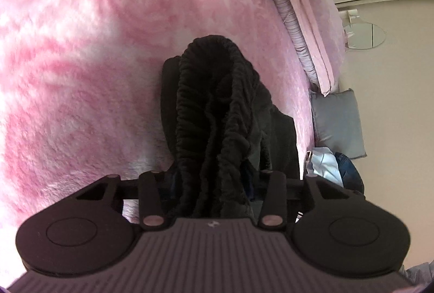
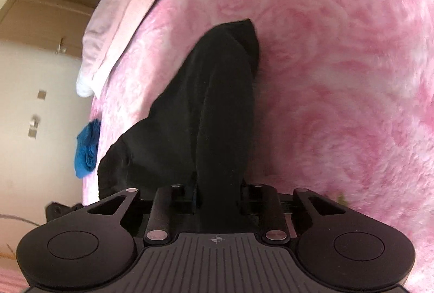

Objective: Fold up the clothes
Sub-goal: 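Lift the folded pants with both grippers and carry them toward the pillows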

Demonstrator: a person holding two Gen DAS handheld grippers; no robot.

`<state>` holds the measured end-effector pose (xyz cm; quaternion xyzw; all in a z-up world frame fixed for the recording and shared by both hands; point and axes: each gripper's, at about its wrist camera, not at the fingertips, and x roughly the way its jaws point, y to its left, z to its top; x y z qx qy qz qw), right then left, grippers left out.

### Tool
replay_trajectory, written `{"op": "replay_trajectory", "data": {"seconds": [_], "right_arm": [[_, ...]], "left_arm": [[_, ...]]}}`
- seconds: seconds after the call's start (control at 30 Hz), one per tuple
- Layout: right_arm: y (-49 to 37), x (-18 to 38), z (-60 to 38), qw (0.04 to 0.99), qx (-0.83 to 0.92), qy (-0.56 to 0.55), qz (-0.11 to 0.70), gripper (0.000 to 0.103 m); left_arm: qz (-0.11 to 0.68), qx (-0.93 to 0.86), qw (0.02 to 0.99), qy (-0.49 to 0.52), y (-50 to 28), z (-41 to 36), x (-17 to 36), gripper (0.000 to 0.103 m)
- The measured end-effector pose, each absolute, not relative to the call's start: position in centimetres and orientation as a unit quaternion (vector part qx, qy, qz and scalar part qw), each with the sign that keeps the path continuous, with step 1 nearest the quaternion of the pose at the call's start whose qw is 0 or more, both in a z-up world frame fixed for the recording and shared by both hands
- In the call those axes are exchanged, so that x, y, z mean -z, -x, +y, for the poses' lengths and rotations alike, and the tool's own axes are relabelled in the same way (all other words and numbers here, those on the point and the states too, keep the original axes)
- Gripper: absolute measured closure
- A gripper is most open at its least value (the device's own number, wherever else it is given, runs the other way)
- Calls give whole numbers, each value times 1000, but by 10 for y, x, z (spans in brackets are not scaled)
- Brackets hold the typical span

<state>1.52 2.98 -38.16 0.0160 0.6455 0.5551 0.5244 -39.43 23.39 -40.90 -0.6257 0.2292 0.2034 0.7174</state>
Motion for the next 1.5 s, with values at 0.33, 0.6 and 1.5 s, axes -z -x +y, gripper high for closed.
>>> {"op": "replay_trajectory", "data": {"seconds": [0.33,0.6,1.5], "right_arm": [[26,323,44,515,-585,-29,625,81],[102,255,88,473,-642,-19,603,81],[498,145,295,477,-679,-39,557,81]], "left_arm": [[198,-234,738,602,446,225,338,67],[144,-302,739,585,545,217,254,67],[96,-321,762,554,924,416,140,67]]}}
